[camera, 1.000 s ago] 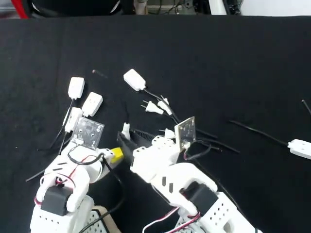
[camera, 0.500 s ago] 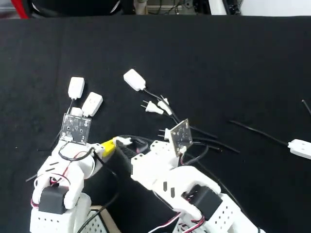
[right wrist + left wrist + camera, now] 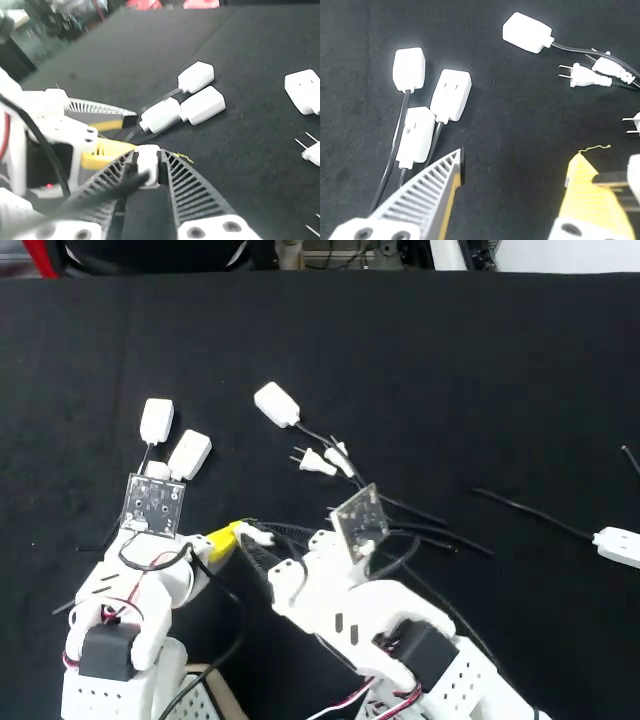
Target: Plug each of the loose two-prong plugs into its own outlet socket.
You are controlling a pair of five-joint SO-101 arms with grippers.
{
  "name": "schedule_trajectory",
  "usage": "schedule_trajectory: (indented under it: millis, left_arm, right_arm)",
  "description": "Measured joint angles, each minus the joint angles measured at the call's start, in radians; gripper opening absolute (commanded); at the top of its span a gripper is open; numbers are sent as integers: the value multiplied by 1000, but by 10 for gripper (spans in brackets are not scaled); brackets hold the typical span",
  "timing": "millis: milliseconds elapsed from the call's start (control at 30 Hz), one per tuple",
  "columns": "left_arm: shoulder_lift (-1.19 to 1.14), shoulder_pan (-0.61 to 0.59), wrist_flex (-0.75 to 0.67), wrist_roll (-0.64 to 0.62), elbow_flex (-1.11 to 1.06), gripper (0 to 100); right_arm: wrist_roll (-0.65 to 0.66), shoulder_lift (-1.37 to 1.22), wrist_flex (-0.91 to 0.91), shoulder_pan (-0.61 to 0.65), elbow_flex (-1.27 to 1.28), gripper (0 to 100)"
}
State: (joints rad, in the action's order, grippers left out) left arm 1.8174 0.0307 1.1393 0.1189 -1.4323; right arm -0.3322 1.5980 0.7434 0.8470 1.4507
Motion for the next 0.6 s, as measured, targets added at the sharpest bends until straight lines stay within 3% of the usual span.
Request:
schedule_trajectory:
  millis: [200,367,600]
  left_arm:
    - [0,-5,0,6,-2,328]
    - [5,-9,0,92,-26,328]
    - [2,-278,-11,273,-87,328]
  right_arm:
    - [21,-256,9,-2,-121,11]
    - [26,-390,-2,-60,-163,11]
    - [64,-400,0,-227,-206,11]
